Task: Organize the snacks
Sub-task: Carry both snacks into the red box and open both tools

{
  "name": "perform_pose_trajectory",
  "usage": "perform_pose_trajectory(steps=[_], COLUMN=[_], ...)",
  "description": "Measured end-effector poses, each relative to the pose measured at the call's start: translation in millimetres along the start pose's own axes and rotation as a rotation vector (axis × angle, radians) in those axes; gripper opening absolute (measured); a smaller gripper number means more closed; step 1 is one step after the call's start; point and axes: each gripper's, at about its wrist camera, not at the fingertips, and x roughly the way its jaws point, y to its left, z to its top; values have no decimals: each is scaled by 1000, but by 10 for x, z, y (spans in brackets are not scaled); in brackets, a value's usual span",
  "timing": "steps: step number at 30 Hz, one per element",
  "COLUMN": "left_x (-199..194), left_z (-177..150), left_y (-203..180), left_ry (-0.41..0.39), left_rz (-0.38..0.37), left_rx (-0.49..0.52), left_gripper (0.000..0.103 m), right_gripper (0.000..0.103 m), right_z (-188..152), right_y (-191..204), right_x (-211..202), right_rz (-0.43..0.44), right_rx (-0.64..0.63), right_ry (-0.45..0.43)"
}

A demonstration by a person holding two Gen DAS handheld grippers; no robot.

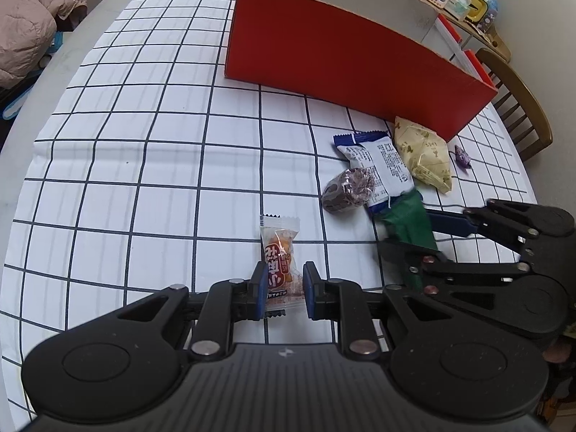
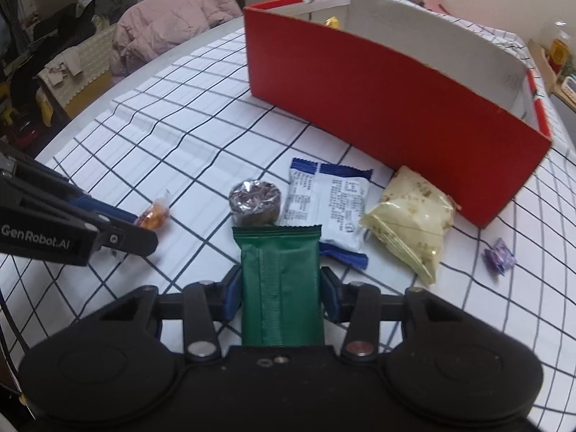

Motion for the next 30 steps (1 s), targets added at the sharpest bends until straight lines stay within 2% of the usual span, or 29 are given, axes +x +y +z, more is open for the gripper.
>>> perform_pose_trajectory(steps=[6, 10, 16, 22, 30], left_x=[-170, -352, -621, -755, -652], left_z=[71, 235, 668, 1161, 1663], left_y=[-81, -184, -386, -600, -776], left_ry=[-43, -92, -176, -240, -253], left_rz=[-3, -21, -40, -29, -7], left_rx=[8, 17, 44, 85, 115], left_gripper=[20, 20, 20, 20, 20], right_gripper=[44, 44, 44, 44, 44], right_z=[59, 187, 487, 831, 1155], right_y=[-57, -188, -484, -798, -1210], right_x=[-291, -518, -818, -943, -845], right_rz=[-16, -32, -51, -82, -103], right_rx=[36, 80, 141, 189, 256], right_ry=[-63, -114, -202, -266, -272])
